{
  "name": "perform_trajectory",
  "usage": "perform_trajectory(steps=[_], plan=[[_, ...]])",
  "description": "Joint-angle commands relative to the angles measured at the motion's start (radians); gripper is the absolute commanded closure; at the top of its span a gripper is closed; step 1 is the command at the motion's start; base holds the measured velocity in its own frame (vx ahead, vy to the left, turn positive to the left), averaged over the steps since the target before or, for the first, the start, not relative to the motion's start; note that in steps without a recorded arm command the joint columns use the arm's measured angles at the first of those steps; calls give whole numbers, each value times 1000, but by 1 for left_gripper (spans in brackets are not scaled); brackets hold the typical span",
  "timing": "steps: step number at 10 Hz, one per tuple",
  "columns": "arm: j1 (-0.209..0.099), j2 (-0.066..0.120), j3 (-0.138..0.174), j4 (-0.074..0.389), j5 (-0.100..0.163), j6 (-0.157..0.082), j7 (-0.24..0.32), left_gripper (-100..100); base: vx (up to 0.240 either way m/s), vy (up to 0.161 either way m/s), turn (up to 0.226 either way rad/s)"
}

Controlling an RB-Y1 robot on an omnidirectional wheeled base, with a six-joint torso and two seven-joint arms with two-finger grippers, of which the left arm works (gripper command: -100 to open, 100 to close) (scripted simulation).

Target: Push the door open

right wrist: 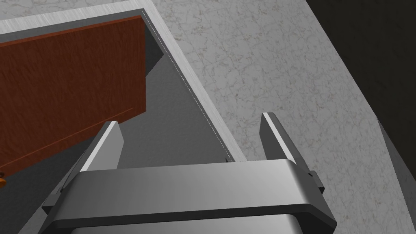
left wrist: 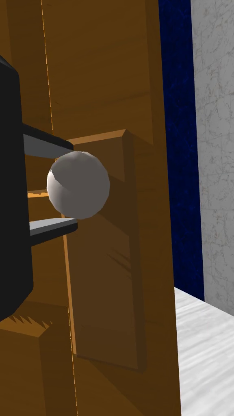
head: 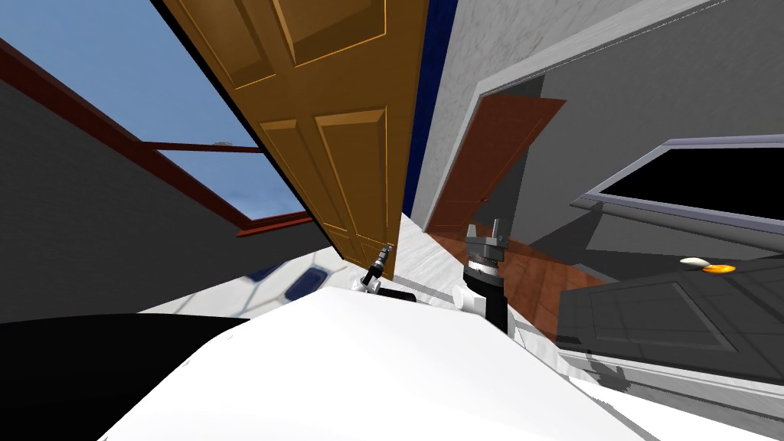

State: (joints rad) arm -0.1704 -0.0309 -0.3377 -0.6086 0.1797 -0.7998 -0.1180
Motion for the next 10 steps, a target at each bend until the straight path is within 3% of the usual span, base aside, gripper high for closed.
perform_trajectory(steps=[1,4,5,6,7,10], plan=[[-1,0,1,-2,0,-1,0,100,0,7,-7],[-1,0,1,-2,0,-1,0,100,0,0,0],[-2,30,21,1,8,-1,-7,100,155,3,78],[-2,30,21,-8,8,-1,-7,100,181,-21,61],[53,41,-24,-74,18,25,-34,-100,40,11,128],[104,60,-92,-125,54,23,-73,-100,-67,55,120]])
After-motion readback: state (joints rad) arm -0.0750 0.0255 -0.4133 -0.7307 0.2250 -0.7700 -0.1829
